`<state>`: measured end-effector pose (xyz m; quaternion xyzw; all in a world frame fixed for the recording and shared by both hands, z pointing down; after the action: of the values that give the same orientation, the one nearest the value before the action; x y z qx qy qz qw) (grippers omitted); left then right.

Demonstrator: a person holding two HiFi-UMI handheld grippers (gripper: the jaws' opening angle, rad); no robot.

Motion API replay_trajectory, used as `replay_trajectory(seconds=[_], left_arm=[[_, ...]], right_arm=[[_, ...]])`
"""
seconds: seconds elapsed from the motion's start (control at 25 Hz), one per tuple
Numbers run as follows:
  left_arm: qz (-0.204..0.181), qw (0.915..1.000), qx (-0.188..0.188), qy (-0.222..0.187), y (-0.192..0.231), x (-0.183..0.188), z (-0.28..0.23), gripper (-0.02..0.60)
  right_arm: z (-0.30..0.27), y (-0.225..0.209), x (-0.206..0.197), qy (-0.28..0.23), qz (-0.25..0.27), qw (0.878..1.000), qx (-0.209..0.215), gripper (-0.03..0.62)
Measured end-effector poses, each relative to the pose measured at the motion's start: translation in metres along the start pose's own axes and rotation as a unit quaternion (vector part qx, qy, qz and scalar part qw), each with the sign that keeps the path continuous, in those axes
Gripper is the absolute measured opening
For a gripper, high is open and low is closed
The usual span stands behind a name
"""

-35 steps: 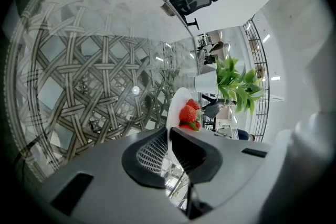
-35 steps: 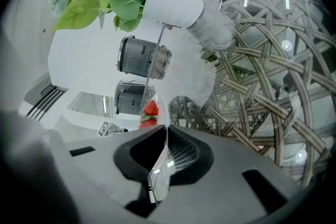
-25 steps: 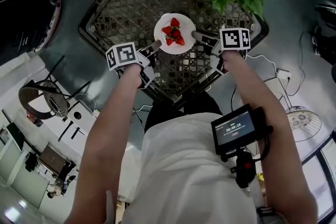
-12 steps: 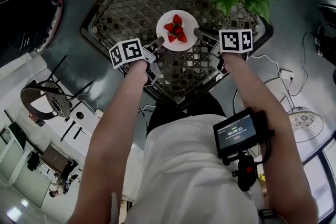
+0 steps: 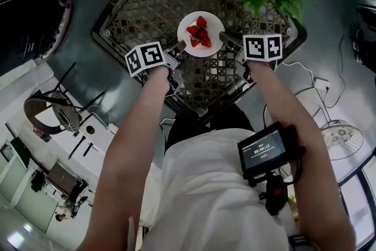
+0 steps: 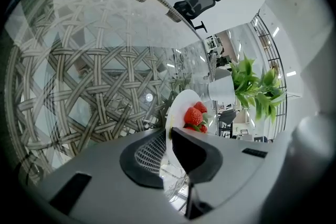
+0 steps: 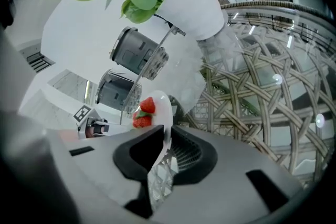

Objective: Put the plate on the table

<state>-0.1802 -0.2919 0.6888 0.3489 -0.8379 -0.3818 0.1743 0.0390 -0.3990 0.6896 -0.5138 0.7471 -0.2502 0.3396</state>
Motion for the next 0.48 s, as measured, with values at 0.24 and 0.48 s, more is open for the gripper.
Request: replay_trajectory(seconds=[0.24, 0.48], left_arm=[[-0.003, 0.9999, -0.012, 0.005, -0.002, -0.005, -0.004, 0.017], [-0.019, 0.9997, -0.013, -0.003, -0.008, -0.010, -0.007, 0.017]], right_arm=[[0.005, -0.002, -0.001, -0.019, 0.008, 1.000, -0.020, 0.028], [0.011, -0.003, -0.001, -0.023, 0.033, 0.998, -0.037, 0.045]])
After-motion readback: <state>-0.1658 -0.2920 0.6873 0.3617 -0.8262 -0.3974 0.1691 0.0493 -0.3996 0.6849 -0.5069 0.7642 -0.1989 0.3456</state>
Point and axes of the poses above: the fingertips, and each gripper's own axes: z backward along the fingers, y to its left, x out of its top, the point moved 8 cm from there along z, backward along the fingers, and after that the axes turned 3 degrees about -x, right-handed, at the moved point
